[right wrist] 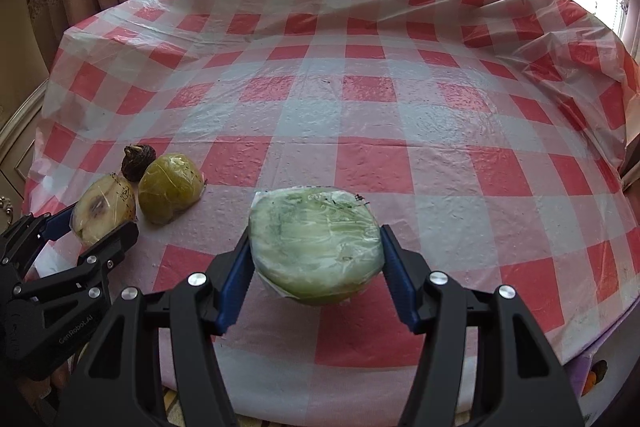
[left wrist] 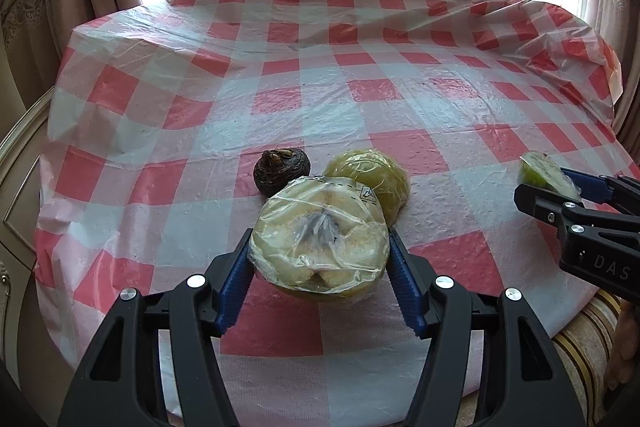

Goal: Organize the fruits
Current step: 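Carry the pomelo half and cabbage over the box and open both grippers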

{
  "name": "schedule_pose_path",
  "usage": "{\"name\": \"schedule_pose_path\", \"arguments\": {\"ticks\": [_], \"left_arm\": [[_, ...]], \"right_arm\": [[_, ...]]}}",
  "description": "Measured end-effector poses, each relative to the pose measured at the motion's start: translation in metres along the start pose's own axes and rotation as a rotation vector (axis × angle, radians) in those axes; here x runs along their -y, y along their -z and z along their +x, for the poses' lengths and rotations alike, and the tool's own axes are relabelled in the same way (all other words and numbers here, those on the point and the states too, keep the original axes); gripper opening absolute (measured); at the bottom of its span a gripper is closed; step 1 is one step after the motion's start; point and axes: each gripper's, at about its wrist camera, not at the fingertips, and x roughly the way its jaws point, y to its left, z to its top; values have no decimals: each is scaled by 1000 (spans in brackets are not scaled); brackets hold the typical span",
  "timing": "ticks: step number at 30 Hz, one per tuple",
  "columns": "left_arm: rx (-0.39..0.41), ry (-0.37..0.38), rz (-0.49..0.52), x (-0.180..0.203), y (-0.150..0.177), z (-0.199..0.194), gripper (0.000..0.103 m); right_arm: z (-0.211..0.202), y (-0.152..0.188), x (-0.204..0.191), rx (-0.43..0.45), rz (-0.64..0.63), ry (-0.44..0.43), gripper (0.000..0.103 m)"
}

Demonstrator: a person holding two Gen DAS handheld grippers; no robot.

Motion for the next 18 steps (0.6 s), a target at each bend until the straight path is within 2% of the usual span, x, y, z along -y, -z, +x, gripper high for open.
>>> {"name": "schedule_pose_path", "arguments": {"ticks": [4, 7, 18], "left_arm": [[20, 1, 41, 12, -6, -10, 61], [28, 36, 52, 24, -13, -16, 61], [62, 162, 217, 113, -26, -37, 61]], "right_arm": [[-12, 10, 16, 2, 27, 5, 60], [-23, 17, 29, 5, 45, 12, 60], [-72, 47, 101, 13, 107, 106, 60]]}}
